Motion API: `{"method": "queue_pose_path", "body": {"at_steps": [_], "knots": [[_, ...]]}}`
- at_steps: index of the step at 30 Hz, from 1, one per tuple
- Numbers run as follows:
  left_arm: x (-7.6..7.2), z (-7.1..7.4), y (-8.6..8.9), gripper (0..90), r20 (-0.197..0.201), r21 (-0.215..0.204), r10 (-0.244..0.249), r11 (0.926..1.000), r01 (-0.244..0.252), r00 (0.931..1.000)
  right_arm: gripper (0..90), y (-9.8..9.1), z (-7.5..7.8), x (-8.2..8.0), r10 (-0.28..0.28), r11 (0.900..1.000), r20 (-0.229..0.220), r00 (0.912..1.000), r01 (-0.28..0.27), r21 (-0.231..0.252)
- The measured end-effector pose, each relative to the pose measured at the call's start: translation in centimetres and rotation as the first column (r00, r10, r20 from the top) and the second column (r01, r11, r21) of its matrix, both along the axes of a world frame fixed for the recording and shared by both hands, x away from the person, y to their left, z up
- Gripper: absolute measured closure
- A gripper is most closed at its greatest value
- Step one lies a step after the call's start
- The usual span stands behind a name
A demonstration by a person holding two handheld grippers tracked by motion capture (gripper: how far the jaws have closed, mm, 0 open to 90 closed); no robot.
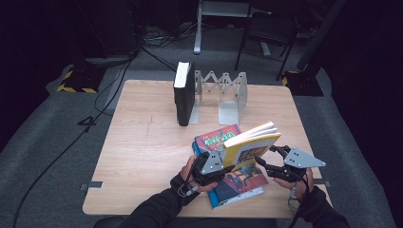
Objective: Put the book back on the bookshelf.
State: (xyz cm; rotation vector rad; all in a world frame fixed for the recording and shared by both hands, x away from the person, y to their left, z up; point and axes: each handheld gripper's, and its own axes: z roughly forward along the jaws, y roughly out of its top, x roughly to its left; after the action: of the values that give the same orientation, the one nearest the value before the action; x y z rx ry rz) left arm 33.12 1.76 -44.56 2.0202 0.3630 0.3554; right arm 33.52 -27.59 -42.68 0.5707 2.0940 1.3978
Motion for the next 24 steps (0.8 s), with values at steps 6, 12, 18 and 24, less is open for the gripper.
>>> {"method": "queue_pose_path", "body": {"at_steps": [6,12,18,24], "knots": [[0.0,0.0,0.1,72.2,0.002,-0.009,0.004,1.0000,-0.004,1.0000,47.1,0.6,-0.3,0.2,0.034,0.9994,-0.013,0.9993,-0.034,-0.008],[0.1,1.0,0.7,65.4,0.017,-0.060,-0.001,0.9982,0.002,0.9999,49.5,0.5,-0.3,0.2,0.034,0.9994,-0.022,0.9992,-0.034,0.010],[0.3,1.9,0.6,56.0,0.011,-0.111,0.011,0.9938,-0.010,0.9999,49.1,0.7,-0.4,0.2,0.036,0.9994,-0.028,0.9990,-0.036,0.004],[0.5,2.8,0.3,53.9,0.023,-0.127,0.018,0.9918,-0.015,0.9996,49.0,0.6,-0.4,0.2,0.041,0.9992,-0.022,0.9989,-0.041,-0.001]]}}
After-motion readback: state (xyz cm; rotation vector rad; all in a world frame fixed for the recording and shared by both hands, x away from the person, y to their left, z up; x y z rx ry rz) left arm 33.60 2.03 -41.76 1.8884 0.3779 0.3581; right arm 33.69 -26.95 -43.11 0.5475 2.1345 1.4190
